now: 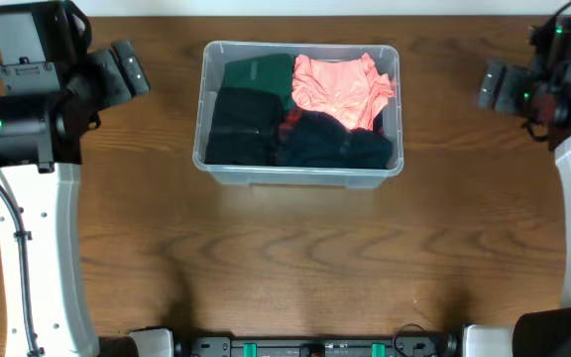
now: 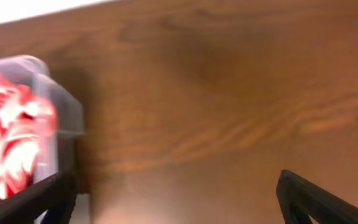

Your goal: Pack container

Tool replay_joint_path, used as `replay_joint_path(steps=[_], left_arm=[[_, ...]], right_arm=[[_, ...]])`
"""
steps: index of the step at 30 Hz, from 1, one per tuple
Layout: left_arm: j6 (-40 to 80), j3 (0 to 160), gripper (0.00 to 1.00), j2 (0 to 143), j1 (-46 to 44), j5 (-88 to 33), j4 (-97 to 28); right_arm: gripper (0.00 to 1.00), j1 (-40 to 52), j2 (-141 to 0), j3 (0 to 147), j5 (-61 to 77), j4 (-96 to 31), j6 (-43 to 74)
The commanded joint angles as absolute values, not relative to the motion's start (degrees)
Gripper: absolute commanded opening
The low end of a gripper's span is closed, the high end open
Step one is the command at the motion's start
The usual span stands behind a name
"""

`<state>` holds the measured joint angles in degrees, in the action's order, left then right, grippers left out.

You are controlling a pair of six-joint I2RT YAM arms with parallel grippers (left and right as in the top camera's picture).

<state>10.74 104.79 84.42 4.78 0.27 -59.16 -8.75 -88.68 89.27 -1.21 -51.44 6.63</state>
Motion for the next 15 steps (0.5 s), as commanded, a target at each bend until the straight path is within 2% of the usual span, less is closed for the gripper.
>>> replay_joint_path(steps=[1, 7, 15], left_arm=[[13.98, 105.12, 0.98, 84.33, 4.97, -1.1, -57.21], [23.88, 105.12, 0.98, 84.33, 4.97, -1.08, -54.37], [24.53, 105.12, 0.98, 84.33, 4.97, -1.06, -54.59]], right_arm=[[0.99, -9.58, -89.01, 89.43, -2.13, -52.6, 7.22], [0.99, -9.45, -89.01, 89.43, -2.13, -52.75, 7.2], [0.99, -9.58, -88.99, 89.43, -2.15, -52.75, 7.22]])
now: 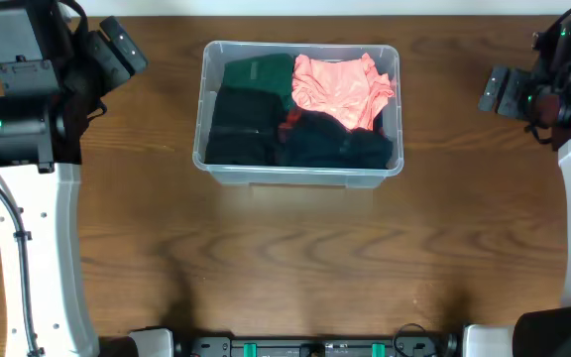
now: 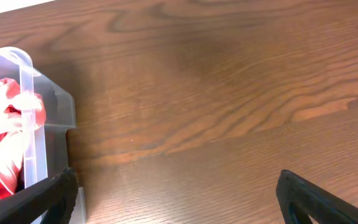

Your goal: Pack container

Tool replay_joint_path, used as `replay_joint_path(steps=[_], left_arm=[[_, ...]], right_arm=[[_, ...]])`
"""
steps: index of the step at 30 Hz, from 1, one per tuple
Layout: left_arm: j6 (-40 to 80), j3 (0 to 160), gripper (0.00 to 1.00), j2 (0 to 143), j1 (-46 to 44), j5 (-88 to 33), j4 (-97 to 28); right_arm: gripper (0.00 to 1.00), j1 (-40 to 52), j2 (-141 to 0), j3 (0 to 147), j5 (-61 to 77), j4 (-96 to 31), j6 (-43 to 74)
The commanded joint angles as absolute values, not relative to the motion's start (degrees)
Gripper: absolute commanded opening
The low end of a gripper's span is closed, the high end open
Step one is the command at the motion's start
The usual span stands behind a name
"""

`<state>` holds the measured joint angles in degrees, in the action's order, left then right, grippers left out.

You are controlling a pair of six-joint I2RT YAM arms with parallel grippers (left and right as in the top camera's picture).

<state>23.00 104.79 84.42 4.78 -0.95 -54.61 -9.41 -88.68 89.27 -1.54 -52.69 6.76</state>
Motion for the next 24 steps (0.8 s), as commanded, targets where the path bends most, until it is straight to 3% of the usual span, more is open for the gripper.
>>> replay_joint_path(steps=[1, 17, 24], left_arm=[[24.53, 105.12, 0.98, 84.33, 4.97, -1.06, -54.59], [23.4, 103.22, 0.98, 81.28, 4.69, -0.93, -56.93], [3.84, 87.7, 0.98, 67.57, 4.69, -11.68, -40.4]], right_arm=[[0.99, -9.56, -88.99, 89.43, -2.13, -52.75, 7.22], [0.99, -9.19, -88.99, 89.43, -2.13, -52.75, 7.22], [0.99, -9.17, -89.01, 89.43, -2.13, -52.75, 7.22]])
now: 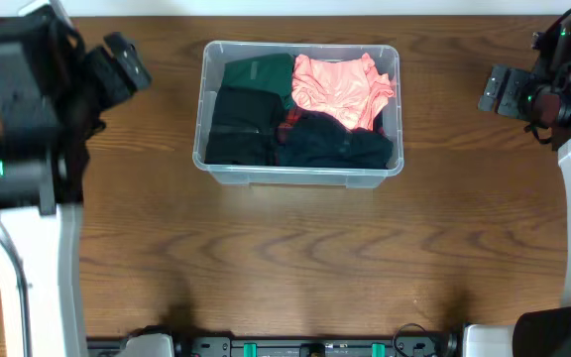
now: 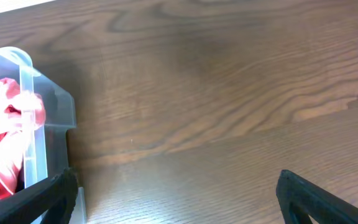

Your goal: Pack container

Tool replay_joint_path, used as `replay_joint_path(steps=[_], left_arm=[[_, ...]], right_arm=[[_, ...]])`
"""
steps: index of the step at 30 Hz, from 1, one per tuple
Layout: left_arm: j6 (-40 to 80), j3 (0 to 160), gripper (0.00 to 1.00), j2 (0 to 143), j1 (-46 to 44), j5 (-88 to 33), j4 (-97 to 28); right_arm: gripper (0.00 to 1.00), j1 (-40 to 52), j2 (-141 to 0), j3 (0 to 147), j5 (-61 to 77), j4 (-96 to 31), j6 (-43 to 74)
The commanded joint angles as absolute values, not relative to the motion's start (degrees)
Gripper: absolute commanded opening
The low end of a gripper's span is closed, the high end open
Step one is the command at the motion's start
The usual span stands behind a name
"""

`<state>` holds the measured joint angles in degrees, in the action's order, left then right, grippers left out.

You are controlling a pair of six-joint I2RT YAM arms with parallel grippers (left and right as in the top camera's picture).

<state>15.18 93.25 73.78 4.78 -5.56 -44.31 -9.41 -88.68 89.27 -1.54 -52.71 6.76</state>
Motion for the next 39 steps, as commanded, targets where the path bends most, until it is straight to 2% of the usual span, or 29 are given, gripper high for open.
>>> replay_joint_path(steps=[1, 14, 22, 39], left_arm=[[2.22, 85.25, 0.98, 65.65, 4.69, -12.43, -38.35], [-0.14, 42.92, 0.98, 33.43, 4.69, -15.81, -12.93], [0.05, 20.47, 0.98, 18.46, 3.38, -18.61, 1.98], [-0.01, 3.66, 0.98, 2.17, 1.63, -14.04, 3.11]], right_arm=[[0.99, -9.19, -89.01, 89.43, -2.13, -52.75, 7.22], [0.99, -9.19, -89.01, 89.43, -2.13, -52.75, 7.22], [0.99, -9.15, -89.01, 89.43, -2.13, -52.75, 7.22], [0.99, -9.15, -89.01, 89.43, -2.13, -52.75, 7.22]])
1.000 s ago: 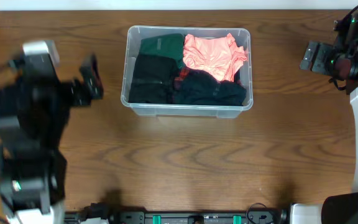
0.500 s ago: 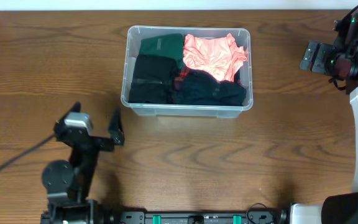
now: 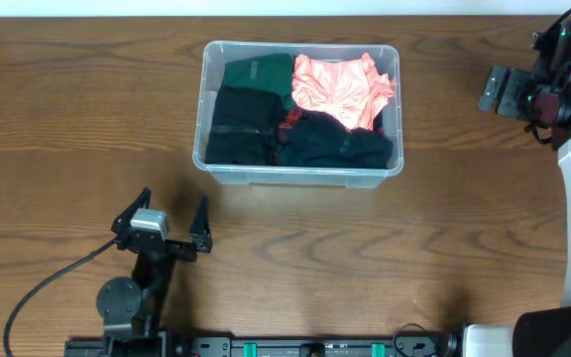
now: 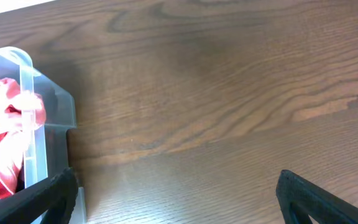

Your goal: Pack container

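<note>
The clear plastic container (image 3: 300,175) stands at the table's far middle. In it lie a green garment (image 3: 256,71), a pink garment (image 3: 337,87) and black clothes (image 3: 295,139). My left gripper (image 3: 173,200) sits low at the front left, open and empty, well short of the container. My right gripper (image 3: 491,91) hovers to the right of the container, open with nothing between its fingers (image 4: 316,198). In the right wrist view the container's corner (image 4: 48,102) and the pink garment (image 4: 5,130) show at the left edge.
Brown wooden tabletop (image 3: 385,258) all around the container. The left arm's base (image 3: 122,302) and a cable (image 3: 48,283) lie at the front left. The right arm's white link runs along the right edge.
My left arm has gone from the far left beside the container to a folded pose at the front left, its gripper low over the table. The right arm has not moved.
Both grippers were open on either side of the filled container. The right gripper then drew slightly away from the container's corner and stayed there. The left gripper stayed at the far left, and now sits folded down at the front left.
</note>
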Tool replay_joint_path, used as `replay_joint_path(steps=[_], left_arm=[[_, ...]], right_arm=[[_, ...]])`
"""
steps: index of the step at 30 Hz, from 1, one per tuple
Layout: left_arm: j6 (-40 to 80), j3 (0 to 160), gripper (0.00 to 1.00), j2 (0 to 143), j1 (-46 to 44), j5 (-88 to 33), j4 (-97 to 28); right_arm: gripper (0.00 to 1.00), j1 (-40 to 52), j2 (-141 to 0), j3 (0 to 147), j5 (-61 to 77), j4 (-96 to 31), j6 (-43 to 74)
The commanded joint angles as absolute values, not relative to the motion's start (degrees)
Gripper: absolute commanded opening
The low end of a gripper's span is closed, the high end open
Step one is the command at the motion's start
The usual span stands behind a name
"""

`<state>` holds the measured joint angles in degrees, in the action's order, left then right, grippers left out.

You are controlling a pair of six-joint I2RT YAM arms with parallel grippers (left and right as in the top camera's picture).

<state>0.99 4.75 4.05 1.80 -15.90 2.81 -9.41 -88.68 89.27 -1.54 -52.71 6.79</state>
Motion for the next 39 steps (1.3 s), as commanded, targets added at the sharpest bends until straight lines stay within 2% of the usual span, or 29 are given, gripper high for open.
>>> replay_joint_path(steps=[1, 6, 12, 39], left_arm=[[0.01, 2.98, 0.98, 1.52, 1.63, -13.37, 3.14], [-0.01, 0.47, 0.98, 0.08, 1.63, -12.36, 3.09], [-0.21, 0.23, 0.98, 0.08, 1.63, -10.61, -3.53], [-0.19, 0.23, 0.98, 0.27, 1.63, -9.98, -3.14]], right_arm=[[0.99, -9.15, -89.01, 89.43, -2.13, -52.75, 7.2], [0.99, -9.15, -89.01, 89.43, -2.13, -52.75, 7.22], [0.99, -9.15, -89.01, 89.43, -2.13, -52.75, 7.22], [0.99, -9.15, -89.01, 89.43, -2.13, -52.75, 7.22]])
